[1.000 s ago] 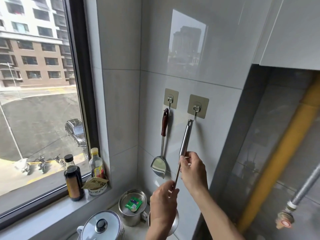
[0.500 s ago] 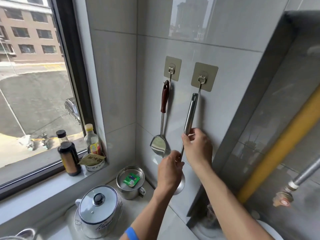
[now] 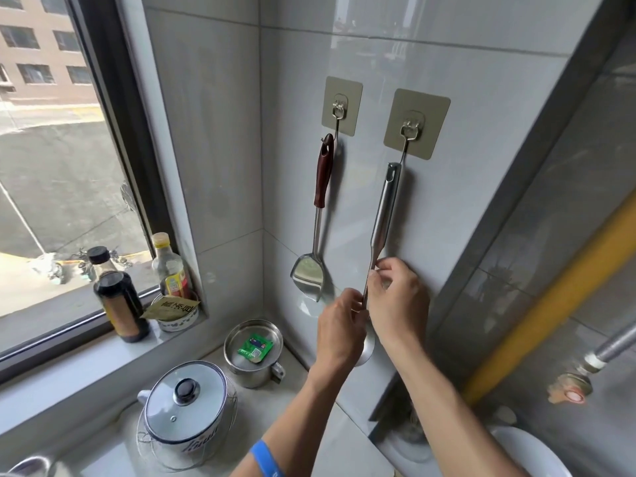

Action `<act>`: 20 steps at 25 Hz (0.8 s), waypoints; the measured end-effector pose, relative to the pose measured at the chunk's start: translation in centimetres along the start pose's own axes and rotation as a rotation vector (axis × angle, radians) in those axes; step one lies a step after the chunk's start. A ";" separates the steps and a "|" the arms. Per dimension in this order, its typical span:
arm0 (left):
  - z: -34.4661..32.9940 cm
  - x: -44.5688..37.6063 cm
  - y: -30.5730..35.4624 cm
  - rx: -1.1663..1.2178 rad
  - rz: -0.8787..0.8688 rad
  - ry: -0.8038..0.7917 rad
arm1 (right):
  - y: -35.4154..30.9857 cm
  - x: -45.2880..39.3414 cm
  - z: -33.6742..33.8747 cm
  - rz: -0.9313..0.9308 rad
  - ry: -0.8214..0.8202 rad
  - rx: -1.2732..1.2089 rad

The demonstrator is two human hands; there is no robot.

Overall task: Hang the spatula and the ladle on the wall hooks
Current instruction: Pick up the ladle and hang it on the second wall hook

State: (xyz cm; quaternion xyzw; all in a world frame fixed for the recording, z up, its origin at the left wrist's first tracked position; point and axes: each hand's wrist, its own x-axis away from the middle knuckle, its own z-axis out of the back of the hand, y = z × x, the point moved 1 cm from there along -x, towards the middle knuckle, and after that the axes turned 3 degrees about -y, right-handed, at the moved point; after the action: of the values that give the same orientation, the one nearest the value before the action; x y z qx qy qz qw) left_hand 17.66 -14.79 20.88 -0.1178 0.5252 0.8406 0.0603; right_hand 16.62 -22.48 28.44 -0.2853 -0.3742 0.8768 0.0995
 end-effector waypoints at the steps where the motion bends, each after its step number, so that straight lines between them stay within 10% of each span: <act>1: 0.0 -0.2 0.0 0.006 0.002 -0.014 | 0.3 0.2 -0.1 -0.007 0.003 -0.003; 20: 0.4 4.5 -8.1 0.150 0.229 0.091 | 9.5 7.0 -4.4 -0.293 -0.192 0.131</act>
State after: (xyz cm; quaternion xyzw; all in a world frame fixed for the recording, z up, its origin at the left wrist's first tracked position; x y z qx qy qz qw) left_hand 15.07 -10.97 12.85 -0.0900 0.5988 0.7941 -0.0513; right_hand 13.77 -23.81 16.24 -0.1356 -0.3618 0.8985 0.2085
